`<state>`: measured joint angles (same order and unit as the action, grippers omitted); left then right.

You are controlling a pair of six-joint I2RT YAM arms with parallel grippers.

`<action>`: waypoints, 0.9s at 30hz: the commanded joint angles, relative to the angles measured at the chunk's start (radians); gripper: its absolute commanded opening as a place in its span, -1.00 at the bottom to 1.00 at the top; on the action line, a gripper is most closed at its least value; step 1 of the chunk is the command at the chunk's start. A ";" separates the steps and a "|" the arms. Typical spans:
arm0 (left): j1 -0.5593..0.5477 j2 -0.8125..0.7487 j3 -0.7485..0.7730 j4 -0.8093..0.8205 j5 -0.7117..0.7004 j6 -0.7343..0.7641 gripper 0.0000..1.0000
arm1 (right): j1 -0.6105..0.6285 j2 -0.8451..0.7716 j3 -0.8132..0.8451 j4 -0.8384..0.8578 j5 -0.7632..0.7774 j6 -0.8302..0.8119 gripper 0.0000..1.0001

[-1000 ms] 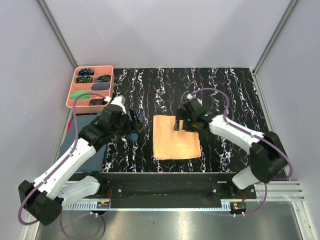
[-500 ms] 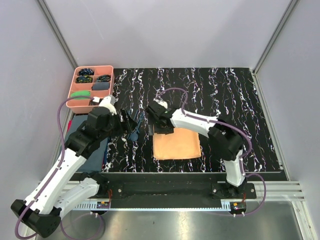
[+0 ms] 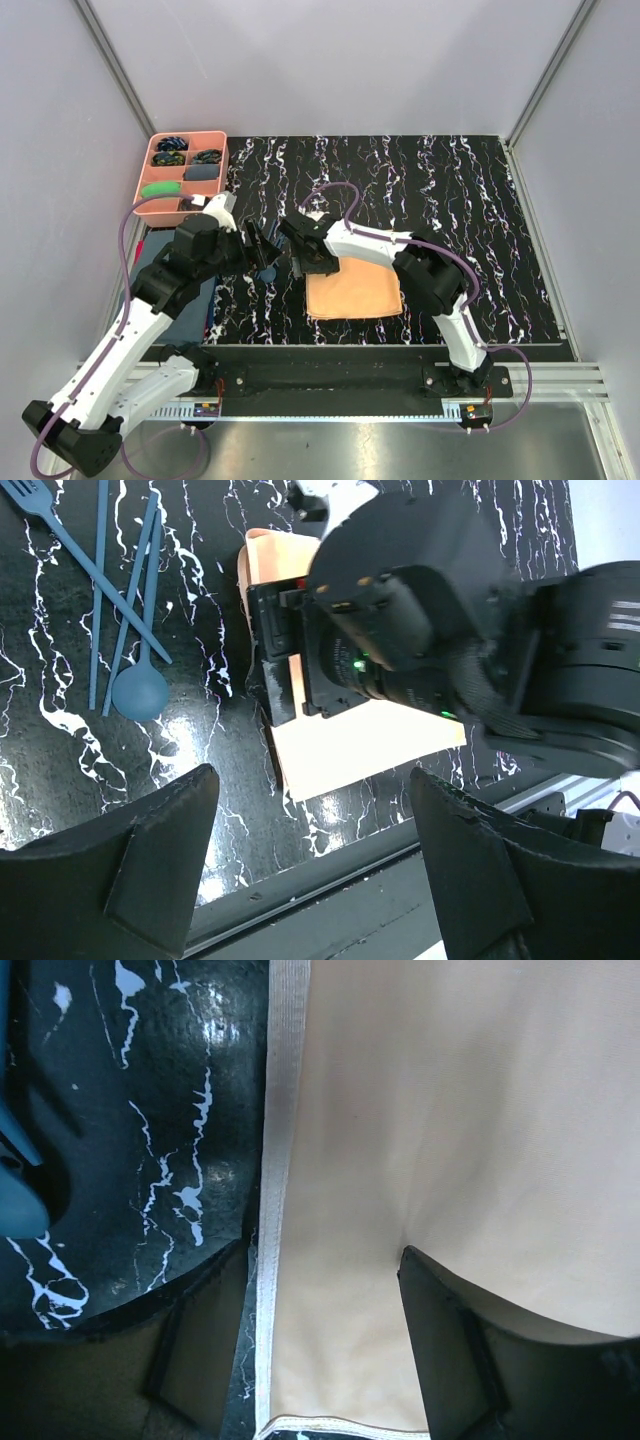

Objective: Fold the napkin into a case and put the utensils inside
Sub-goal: Fold the lower triangle-folded napkin at the center of the board.

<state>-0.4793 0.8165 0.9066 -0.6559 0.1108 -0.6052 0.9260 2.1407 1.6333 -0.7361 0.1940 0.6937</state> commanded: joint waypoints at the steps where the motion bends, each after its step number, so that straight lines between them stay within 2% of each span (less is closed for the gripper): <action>1: 0.010 -0.034 0.003 0.048 0.047 0.019 0.61 | 0.010 0.042 0.033 -0.022 0.033 0.021 0.36; 7: 0.018 -0.048 0.002 0.039 0.052 0.027 0.61 | 0.010 0.096 -0.021 -0.002 0.033 0.029 -0.07; 11: 0.021 -0.054 -0.009 0.033 0.056 0.024 0.61 | 0.011 0.120 -0.027 -0.023 0.067 0.036 -0.49; 13: 0.021 -0.054 -0.017 0.035 0.058 0.021 0.61 | 0.010 0.128 -0.017 -0.045 0.071 0.032 -0.61; 19: 0.024 -0.033 -0.038 0.053 0.081 0.015 0.62 | 0.010 0.099 -0.007 -0.022 0.047 0.012 -0.78; 24: 0.024 0.061 -0.083 0.111 0.199 0.001 0.61 | 0.008 -0.011 -0.041 0.081 -0.034 -0.020 -0.95; 27: 0.024 0.102 -0.135 0.189 0.256 -0.028 0.52 | 0.002 -0.086 -0.087 0.168 -0.112 -0.031 -1.00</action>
<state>-0.4587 0.8616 0.8379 -0.5957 0.2401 -0.6064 0.9268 2.1376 1.6047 -0.6830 0.1974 0.6823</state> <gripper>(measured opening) 0.788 0.052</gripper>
